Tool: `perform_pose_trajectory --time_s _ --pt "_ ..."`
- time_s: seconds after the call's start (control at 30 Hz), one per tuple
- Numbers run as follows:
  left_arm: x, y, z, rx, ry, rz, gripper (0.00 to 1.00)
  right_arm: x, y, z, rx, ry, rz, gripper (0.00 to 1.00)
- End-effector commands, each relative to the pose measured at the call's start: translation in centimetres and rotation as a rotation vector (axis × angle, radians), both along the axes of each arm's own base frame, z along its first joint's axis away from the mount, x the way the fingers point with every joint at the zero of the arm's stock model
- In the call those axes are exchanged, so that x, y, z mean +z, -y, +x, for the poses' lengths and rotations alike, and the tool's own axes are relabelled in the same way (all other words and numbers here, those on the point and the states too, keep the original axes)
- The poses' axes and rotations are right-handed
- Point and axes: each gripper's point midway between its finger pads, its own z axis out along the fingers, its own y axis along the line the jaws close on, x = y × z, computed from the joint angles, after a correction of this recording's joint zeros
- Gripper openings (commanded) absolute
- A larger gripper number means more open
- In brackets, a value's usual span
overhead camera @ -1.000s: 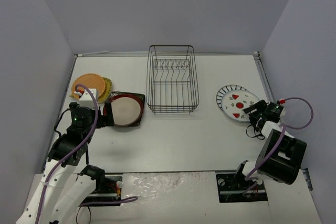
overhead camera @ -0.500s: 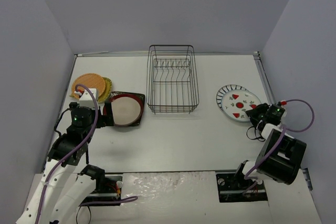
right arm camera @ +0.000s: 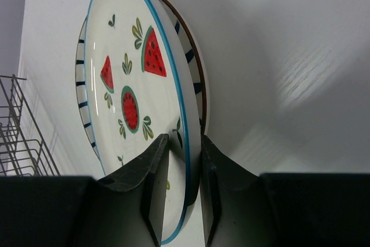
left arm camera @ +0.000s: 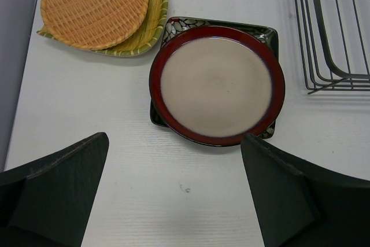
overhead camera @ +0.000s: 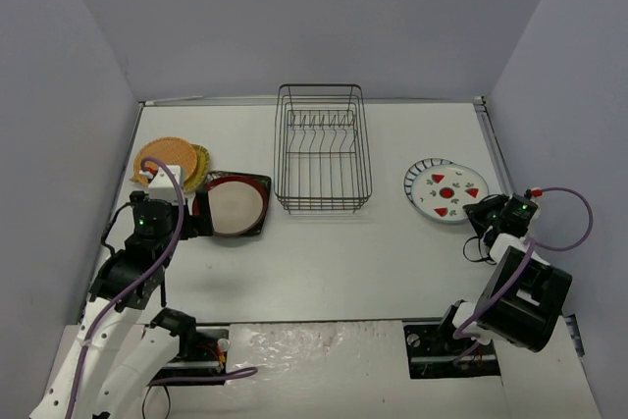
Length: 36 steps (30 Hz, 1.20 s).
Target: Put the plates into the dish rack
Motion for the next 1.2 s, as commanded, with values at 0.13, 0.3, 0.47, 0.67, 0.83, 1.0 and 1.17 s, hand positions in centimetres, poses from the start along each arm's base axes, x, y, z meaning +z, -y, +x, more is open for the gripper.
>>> perform_pose_trajectory --time_s 0.13,0.3,0.47,0.67,0.83,1.0,1.17 --pt "2.0 0.3 1.2 -0.002 0.065 -0.005 0.97 6.8 1.2 1.9 -0.041 0.19 -0.049 0.0" --pt "1.8 0.3 1.3 -0.002 0.057 -0.002 0.97 10.2 0.8 3.5 0.004 0.269 -0.044 0.0" --pt "1.8 0.4 1.4 -0.003 0.055 -0.002 0.97 13.7 0.9 5.3 0.042 0.297 -0.089 0.0" --pt "1.7 0.4 1.4 -0.003 0.053 -0.001 0.97 18.7 1.2 7.6 0.098 0.305 -0.17 0.0" --pt "1.6 0.4 1.4 -0.002 0.044 -0.004 0.97 23.7 -1.2 10.0 0.223 0.32 -0.291 0.0" --pt "1.5 0.3 1.3 0.008 0.039 -0.008 0.97 28.1 -4.6 12.2 0.304 0.367 -0.388 0.0" --pt "2.0 0.1 1.1 0.03 0.037 -0.019 0.97 29.2 -9.6 15.4 0.378 0.349 -0.504 0.0"
